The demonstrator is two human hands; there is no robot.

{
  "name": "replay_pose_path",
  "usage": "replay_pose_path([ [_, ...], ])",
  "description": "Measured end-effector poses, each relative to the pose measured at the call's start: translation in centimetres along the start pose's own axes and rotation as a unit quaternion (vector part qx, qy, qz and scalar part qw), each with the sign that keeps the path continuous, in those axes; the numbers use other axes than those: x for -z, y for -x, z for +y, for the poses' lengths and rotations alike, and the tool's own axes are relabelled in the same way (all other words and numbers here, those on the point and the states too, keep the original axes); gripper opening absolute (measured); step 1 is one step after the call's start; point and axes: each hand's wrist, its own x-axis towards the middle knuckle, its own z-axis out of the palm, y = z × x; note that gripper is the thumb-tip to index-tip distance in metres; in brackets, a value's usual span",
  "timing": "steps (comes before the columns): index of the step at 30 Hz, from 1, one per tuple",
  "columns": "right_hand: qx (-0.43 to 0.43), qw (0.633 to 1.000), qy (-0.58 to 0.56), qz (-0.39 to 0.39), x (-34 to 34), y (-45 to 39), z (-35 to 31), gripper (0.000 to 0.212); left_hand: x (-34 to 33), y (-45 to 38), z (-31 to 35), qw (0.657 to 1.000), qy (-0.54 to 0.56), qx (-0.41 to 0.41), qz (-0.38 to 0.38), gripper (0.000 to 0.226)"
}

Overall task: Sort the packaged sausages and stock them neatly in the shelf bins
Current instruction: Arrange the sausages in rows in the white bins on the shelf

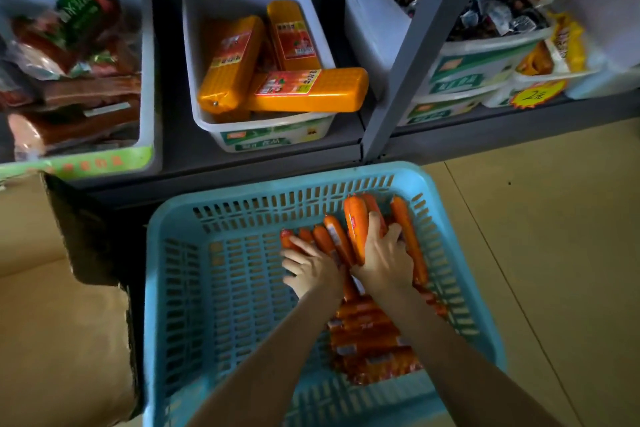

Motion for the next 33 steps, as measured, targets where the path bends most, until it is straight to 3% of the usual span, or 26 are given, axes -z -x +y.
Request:
replay_pose_path([
  [8, -0.009, 0.999, 0.041, 0.022, -0.9, -0.3, -0.2, 0.117, 0.3, -0.4, -0.6, 1.000, 0.017, -0.017, -0.008, 0.114],
  [15, -0.070, 0.997, -0.030, -0.029, -0.7, -1.5, -0.4, 0.119, -0.2, -0.4, -1.1, 0.999, 0.030, -0.028, -0.009, 0.131],
  [21, -0.065, 0.997, 0.005, -0.037, -0.3, -1.4, -0.6, 0.119, -0.1, -0.9, -2.7, 0.997, -0.015, -0.065, 0.026, 0.102],
  [27, -0.031, 0.999, 0.042, -0.003, -1.2, -0.7, -1.0, 0.116, 1.7, -2.7, -5.9, 0.984, -0.103, -0.132, 0.053, 0.105],
  [30, -0.024, 0.999, 0.029, 0.016, -1.3, -0.9, -0.9, 0.111, 3.3, -3.1, -6.4, 0.984, -0.062, -0.165, 0.029, 0.102],
  [33, -0.034, 0.999, -0.004, -0.011, -0.3, -1.0, -1.1, 0.108, 5.5, -2.3, -6.7, 0.977, -0.026, -0.210, 0.027, 0.099],
])
